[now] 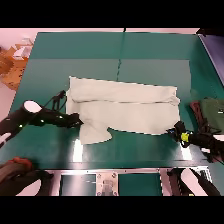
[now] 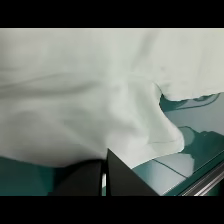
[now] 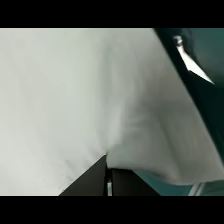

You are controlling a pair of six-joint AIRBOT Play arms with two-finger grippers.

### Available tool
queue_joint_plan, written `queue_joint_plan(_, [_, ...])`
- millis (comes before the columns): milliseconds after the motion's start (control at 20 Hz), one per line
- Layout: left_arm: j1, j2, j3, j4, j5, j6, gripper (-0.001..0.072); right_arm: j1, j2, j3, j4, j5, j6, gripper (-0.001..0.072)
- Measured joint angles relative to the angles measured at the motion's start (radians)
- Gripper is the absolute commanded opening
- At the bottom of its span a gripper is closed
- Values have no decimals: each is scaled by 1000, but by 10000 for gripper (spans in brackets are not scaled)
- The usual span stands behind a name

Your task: Fold the shirts.

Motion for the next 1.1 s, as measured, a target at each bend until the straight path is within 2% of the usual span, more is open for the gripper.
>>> queue_joint_plan(250, [0,216,42,232,-163,-139,16,0,24,161,-162,177,97,13])
queue_joint_plan(500, [0,277,51,248,-274,-177,17,0,29,232,-227,295,137,13])
queue_joint_plan(850, [0,265,173,233,-252,-180,16,37,1,375,-219,342,156,13])
queue_joint_plan(1100, [0,111,363,253,-198,-146,17,143,-138,554,-150,273,171,13])
